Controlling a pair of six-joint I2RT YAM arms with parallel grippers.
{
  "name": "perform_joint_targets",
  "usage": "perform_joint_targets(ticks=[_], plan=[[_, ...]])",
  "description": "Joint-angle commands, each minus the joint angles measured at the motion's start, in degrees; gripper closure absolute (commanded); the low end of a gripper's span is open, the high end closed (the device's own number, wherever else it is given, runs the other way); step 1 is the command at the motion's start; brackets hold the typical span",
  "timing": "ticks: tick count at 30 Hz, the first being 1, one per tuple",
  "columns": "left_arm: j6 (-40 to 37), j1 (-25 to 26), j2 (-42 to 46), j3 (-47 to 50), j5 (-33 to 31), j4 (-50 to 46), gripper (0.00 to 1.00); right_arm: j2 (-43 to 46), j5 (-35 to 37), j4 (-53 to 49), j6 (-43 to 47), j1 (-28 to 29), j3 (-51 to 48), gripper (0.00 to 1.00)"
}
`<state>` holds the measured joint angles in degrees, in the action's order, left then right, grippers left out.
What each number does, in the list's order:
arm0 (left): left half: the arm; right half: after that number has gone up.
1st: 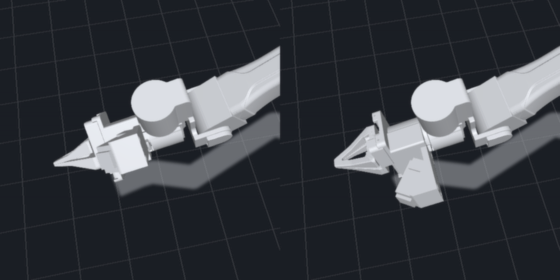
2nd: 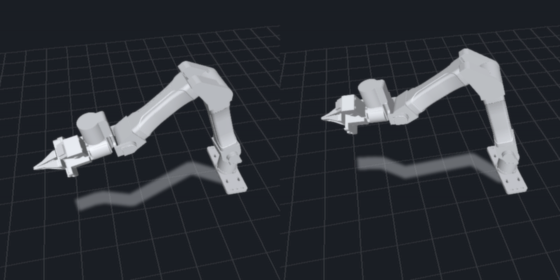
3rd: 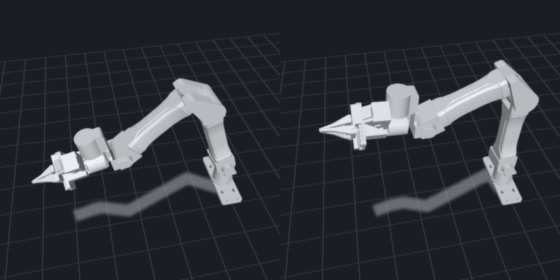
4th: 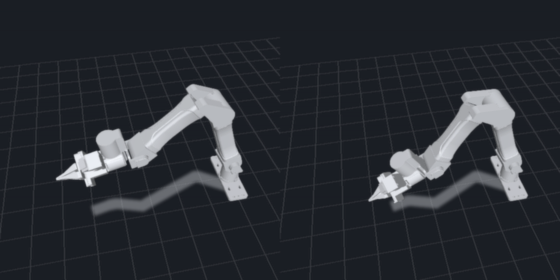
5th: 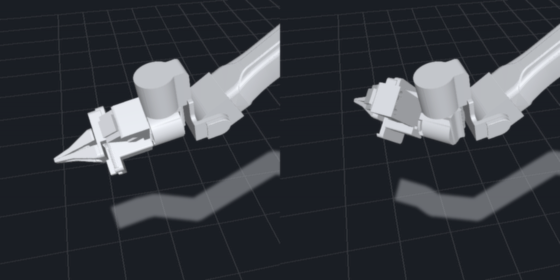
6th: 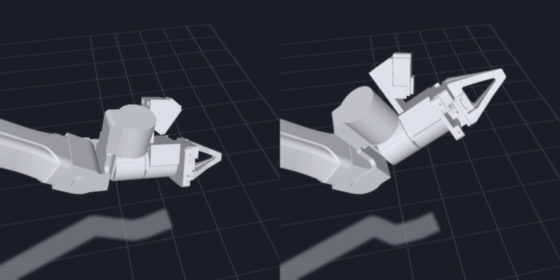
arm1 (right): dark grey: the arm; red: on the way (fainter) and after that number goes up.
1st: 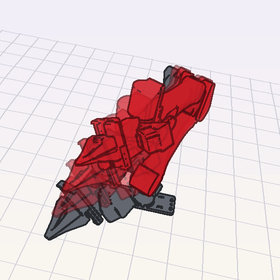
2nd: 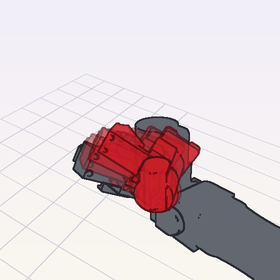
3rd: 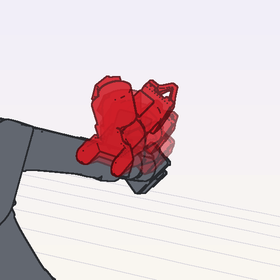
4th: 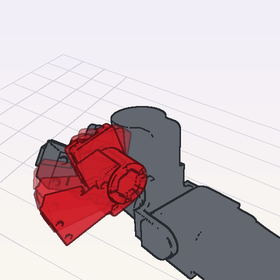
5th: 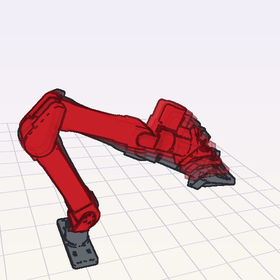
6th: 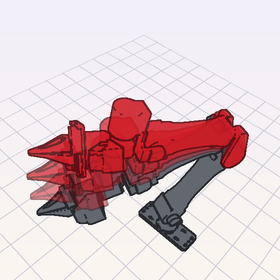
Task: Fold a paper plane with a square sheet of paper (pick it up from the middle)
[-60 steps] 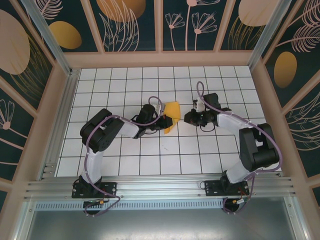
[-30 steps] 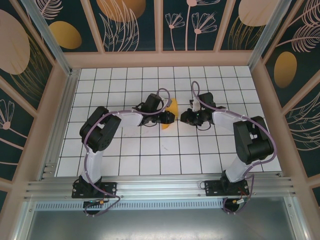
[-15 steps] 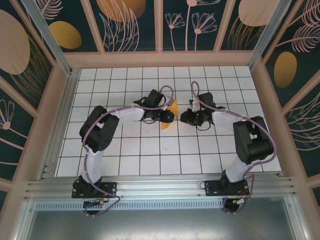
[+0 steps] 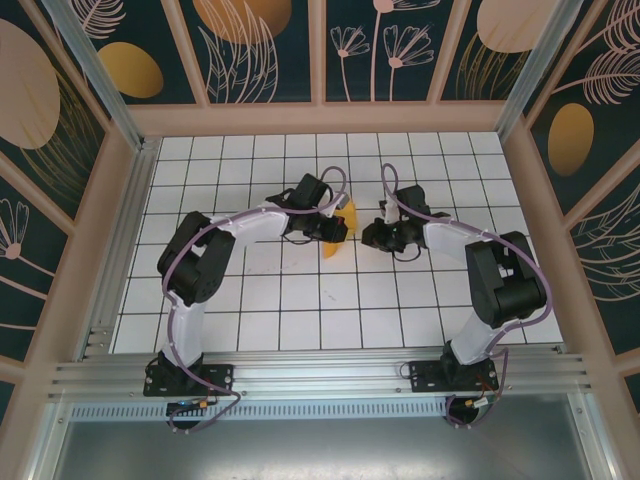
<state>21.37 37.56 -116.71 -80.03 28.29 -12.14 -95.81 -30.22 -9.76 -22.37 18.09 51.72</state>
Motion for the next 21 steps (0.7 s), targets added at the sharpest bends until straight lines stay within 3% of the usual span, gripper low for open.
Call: perform_joint_targets(ticks=[1, 6, 10, 15, 21], plan=[[8.0, 0.1, 5.1, 2.7, 2.0, 2.1, 1.00, 1.6, 1.3, -3.1, 2.7, -1.1, 2.3, 0.81], [15.9, 3.6, 8.5, 4.1, -2.6, 2.1, 1.00, 3.7, 0.9, -2.9, 3.4, -3.3, 1.2, 0.81], [23.2, 6.4, 8.1, 5.2, -1.0, 7.9, 1.00, 5.6, 0.4, -3.3, 4.2, -4.9, 0.5, 0.81], [26.3, 7.1, 7.6, 7.5, -3.1, 13.2, 1.00, 8.3, 1.4, -3.9, 4.3, -6.7, -1.6, 0.81], [28.4, 7.1, 4.7, 11.5, 2.7, 23.5, 0.98, 9.8, 1.3, -4.4, 3.9, -7.2, -3.2, 0.81]])
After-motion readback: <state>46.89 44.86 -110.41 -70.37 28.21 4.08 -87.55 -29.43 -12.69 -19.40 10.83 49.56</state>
